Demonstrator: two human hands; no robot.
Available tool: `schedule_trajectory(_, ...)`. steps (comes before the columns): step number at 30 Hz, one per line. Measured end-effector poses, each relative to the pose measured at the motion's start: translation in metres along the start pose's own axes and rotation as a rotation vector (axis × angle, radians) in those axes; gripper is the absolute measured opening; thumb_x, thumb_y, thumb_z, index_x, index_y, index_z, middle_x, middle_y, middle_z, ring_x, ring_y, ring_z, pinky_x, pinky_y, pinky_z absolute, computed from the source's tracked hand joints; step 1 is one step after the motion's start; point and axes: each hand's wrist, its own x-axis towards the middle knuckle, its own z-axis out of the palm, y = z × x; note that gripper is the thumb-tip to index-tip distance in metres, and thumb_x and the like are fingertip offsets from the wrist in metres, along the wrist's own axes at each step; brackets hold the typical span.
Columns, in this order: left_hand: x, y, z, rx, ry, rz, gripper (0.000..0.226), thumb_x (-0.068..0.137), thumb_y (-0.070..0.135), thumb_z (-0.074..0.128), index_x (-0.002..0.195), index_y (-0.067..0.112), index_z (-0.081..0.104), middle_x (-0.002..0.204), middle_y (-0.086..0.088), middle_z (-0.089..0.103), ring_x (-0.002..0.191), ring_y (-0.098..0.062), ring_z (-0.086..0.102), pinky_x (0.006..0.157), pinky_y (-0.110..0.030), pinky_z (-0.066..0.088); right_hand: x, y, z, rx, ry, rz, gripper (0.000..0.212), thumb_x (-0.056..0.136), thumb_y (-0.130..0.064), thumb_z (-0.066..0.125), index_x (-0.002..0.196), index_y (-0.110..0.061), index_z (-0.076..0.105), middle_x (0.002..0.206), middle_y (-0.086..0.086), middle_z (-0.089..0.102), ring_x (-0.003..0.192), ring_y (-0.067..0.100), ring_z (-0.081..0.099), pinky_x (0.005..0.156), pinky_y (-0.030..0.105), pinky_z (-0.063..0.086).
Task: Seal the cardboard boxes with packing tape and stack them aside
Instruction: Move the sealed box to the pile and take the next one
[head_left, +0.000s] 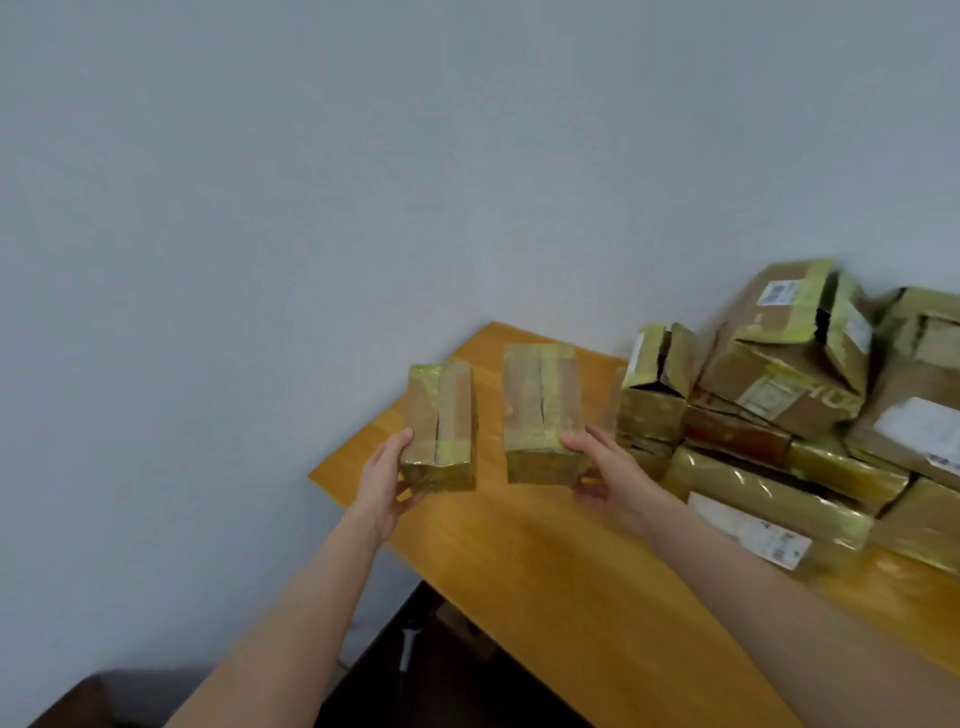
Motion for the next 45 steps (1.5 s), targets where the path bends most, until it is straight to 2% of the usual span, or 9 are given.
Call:
schedule_trajectory(10,0.144,0.066,0.004,0.073,-0.102,-0.073,0.035,0.090,0.042,0.057,0.119,0.023,0.058,0.114,-0.005,0.062,0.103,-0.027,0.059,0.082,-0.038,0.048,0.105,-0.033,0.056,0.053,0.172,0.033,0.062,0.085,-0.042,0.068,0.141,-0.033,0.045,0.111,0.005,0.058,0.099,0.024,0.056,0.076,0.034,0.052)
schedule_trajectory(13,0.175,0.082,0.020,0.099,-0.131,-0.069,0.038,0.090,0.041,0.057,0.123,0.022,0.056,0.112,-0.005,0.063,0.098,-0.024,0.060,0.087,-0.042,0.049,0.135,-0.044,0.059,0.059,0.190,0.031,0.063,0.085,-0.044,0.068,0.142,-0.033,0.044,0.111,0.004,0.058,0.101,0.025,0.057,0.081,0.037,0.053)
schedule_trajectory(16,0.206,0.092,0.036,0.123,-0.124,-0.051,0.041,0.090,0.041,0.058,0.125,0.019,0.055,0.108,-0.004,0.063,0.097,-0.023,0.060,0.083,-0.041,0.051,0.165,-0.054,0.057,0.050,0.206,0.016,0.061,0.086,-0.043,0.067,0.142,-0.034,0.044,0.106,0.000,0.058,0.098,0.022,0.058,0.088,0.039,0.052)
schedule_trajectory(25,0.295,0.119,0.087,0.181,-0.124,-0.054,0.031,0.091,0.038,0.059,0.115,0.017,0.057,0.104,-0.009,0.063,0.087,-0.024,0.061,0.061,-0.035,0.052,0.252,-0.082,0.063,0.119,0.229,0.046,0.061,0.084,-0.038,0.072,0.138,-0.027,0.046,0.126,0.007,0.056,0.096,0.019,0.059,0.063,0.028,0.054)
schedule_trajectory(32,0.389,0.131,0.127,0.200,-0.213,-0.092,0.044,0.088,0.045,0.061,0.121,0.018,0.051,0.111,-0.013,0.063,0.101,-0.033,0.063,0.084,-0.049,0.055,0.338,-0.090,0.087,0.170,0.337,0.140,0.057,0.081,-0.045,0.072,0.123,-0.018,0.044,0.119,0.008,0.054,0.105,0.026,0.058,0.078,0.037,0.056)
schedule_trajectory(36,0.439,0.132,0.146,0.314,-0.230,-0.135,0.064,0.071,0.062,0.059,0.122,0.022,0.056,0.116,-0.009,0.063,0.105,-0.030,0.060,0.092,-0.054,0.050,0.381,-0.091,0.094,0.190,0.383,0.171,0.060,0.083,-0.049,0.069,0.130,-0.018,0.047,0.122,0.011,0.055,0.109,0.029,0.057,0.094,0.046,0.053)
schedule_trajectory(39,0.456,0.135,0.156,0.516,-0.219,-0.010,0.043,0.090,0.047,0.051,0.117,0.015,0.061,0.109,-0.007,0.064,0.101,-0.026,0.060,0.092,-0.044,0.050,0.399,-0.091,0.098,0.181,0.424,0.197,0.063,0.087,-0.048,0.065,0.137,-0.013,0.049,0.123,0.010,0.058,0.107,0.029,0.058,0.092,0.042,0.051)
schedule_trajectory(42,0.461,0.137,0.166,0.855,-0.197,0.296,0.022,0.098,0.024,0.046,0.103,0.014,0.066,0.098,-0.008,0.067,0.085,-0.024,0.062,0.076,-0.036,0.053,0.407,-0.094,0.104,0.136,0.500,0.195,0.057,0.093,-0.037,0.061,0.139,-0.007,0.047,0.130,0.011,0.055,0.108,0.029,0.056,0.078,0.035,0.048)
schedule_trajectory(45,0.467,0.134,0.171,1.048,-0.238,0.404,0.035,0.096,0.010,0.040,0.123,0.020,0.060,0.114,-0.005,0.064,0.095,-0.026,0.062,0.078,-0.036,0.054,0.418,-0.092,0.112,-0.003,0.523,0.183,0.058,0.097,-0.037,0.055,0.146,-0.011,0.039,0.142,0.011,0.048,0.122,0.033,0.051,0.076,0.034,0.050)
